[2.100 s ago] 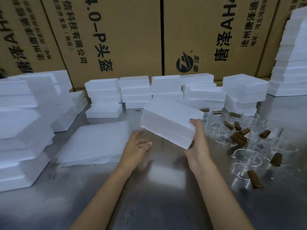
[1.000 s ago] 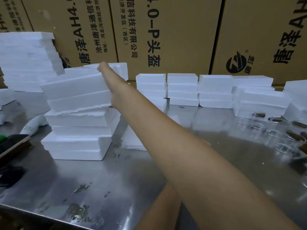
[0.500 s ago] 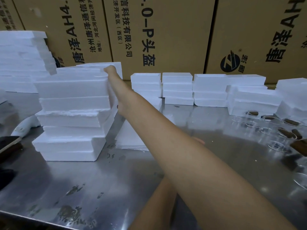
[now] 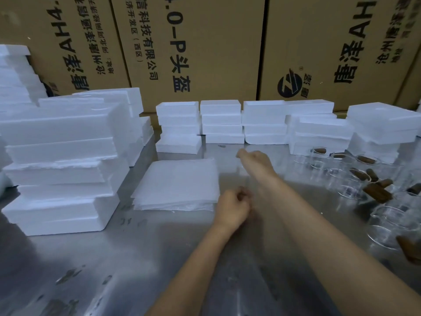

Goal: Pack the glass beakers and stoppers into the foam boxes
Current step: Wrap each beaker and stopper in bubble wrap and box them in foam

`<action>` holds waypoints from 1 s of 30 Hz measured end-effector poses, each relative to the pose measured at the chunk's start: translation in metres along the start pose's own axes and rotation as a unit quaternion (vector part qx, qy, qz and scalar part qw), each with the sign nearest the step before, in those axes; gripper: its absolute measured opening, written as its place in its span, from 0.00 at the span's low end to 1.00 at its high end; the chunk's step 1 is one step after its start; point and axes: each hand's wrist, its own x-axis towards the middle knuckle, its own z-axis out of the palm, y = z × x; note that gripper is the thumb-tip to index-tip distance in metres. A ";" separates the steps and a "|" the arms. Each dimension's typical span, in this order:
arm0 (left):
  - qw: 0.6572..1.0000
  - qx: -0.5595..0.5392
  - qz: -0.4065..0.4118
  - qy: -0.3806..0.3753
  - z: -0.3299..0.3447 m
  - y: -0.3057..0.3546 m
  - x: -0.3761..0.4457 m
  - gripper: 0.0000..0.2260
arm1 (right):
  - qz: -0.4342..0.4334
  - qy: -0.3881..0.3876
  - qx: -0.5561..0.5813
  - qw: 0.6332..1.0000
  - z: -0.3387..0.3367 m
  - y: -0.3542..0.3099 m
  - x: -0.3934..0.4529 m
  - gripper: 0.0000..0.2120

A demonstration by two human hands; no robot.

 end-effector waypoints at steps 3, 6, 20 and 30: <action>0.988 -0.147 -0.041 -0.031 -0.005 0.018 0.017 0.13 | 0.005 0.085 -0.056 0.995 -0.032 0.057 0.015 0.11; 0.987 -0.159 0.006 -0.012 -0.023 0.044 0.049 0.12 | -0.029 0.107 -0.120 0.986 -0.042 0.102 0.024 0.07; 0.981 0.133 0.130 -0.050 0.090 0.095 0.218 0.22 | -0.067 0.134 -0.122 0.981 -0.035 0.113 0.061 0.08; 0.961 0.218 0.153 -0.077 0.173 0.126 0.287 0.20 | -0.100 0.106 -0.118 0.982 -0.042 0.123 0.066 0.11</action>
